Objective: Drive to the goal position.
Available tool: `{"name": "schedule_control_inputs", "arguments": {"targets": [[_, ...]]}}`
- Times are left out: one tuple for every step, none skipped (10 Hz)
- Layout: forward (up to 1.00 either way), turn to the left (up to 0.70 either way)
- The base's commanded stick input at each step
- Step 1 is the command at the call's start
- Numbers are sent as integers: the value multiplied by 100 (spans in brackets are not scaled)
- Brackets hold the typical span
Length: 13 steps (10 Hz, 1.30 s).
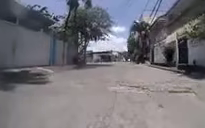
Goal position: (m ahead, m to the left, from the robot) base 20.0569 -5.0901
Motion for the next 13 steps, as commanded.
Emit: {"name": "schedule_control_inputs", "arguments": {"targets": [[85,0],[85,0],[85,0],[85,0],[85,0],[85,0],[85,0],[85,0],[85,0],[85,0],[85,0],[85,0],[85,0]]}}
